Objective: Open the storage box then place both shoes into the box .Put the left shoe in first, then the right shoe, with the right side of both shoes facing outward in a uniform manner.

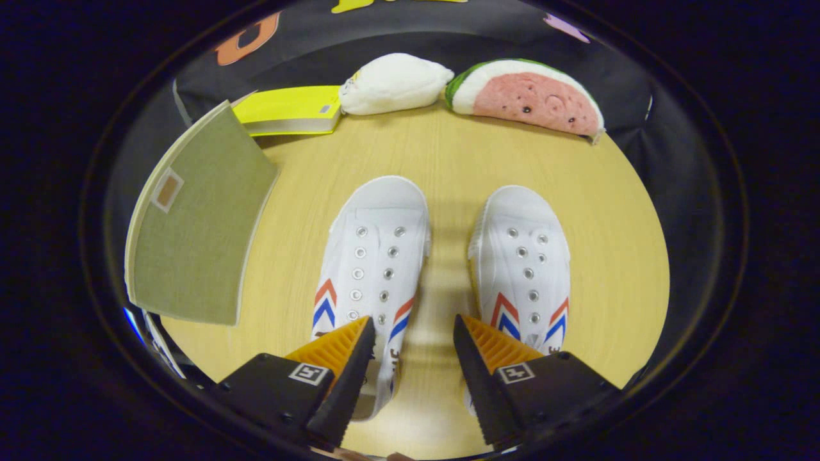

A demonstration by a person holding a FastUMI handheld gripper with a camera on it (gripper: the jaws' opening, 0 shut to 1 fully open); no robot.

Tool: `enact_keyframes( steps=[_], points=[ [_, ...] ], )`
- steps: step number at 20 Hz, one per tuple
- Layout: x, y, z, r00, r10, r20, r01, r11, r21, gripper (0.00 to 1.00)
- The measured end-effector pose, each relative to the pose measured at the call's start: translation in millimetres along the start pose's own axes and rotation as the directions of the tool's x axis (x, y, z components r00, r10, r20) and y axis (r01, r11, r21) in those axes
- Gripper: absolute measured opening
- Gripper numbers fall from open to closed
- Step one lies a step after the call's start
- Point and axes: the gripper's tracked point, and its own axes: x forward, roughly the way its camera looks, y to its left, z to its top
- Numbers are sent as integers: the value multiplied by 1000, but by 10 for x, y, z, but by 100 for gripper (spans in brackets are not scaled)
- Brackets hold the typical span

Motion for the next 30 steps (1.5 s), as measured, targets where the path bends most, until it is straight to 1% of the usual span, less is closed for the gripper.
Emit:
enact_keyframes(
  steps=[1, 3, 4, 6, 10, 11, 13, 15, 18, 20, 23, 27, 30],
  points=[
    [35, 107, 19, 999, 51, 0, -51, 999, 8, 57],
    [1, 109, 12, 998, 51, -26, -49, 995, 82, 21],
    [-19, 115, 21, 998, 62, -30, -58, 991, 117, 14],
    [-32, 117, 26, 995, 91, -29, -87, 987, 135, 7],
    [-135, 198, -14, 987, 154, -42, -143, 969, 203, 7],
    [-182, 218, -12, 986, 159, -43, -147, 967, 206, 7],
    [-308, 242, -4, 989, 141, -42, -131, 973, 190, 7],
    [-469, 301, 63, 991, 132, -13, -128, 978, 163, 7],
    [-759, 466, 225, 986, 160, 52, -166, 973, 160, 6],
    [-955, 577, 313, 983, 165, 79, -176, 971, 161, 6],
    [-1230, 814, 399, 979, 178, 99, -191, 971, 145, 6],
    [-1648, 1281, 510, 964, 230, 130, -244, 964, 101, 6],
    [-1829, 1617, 629, 953, 253, 168, -267, 961, 69, 6]
  ],
)
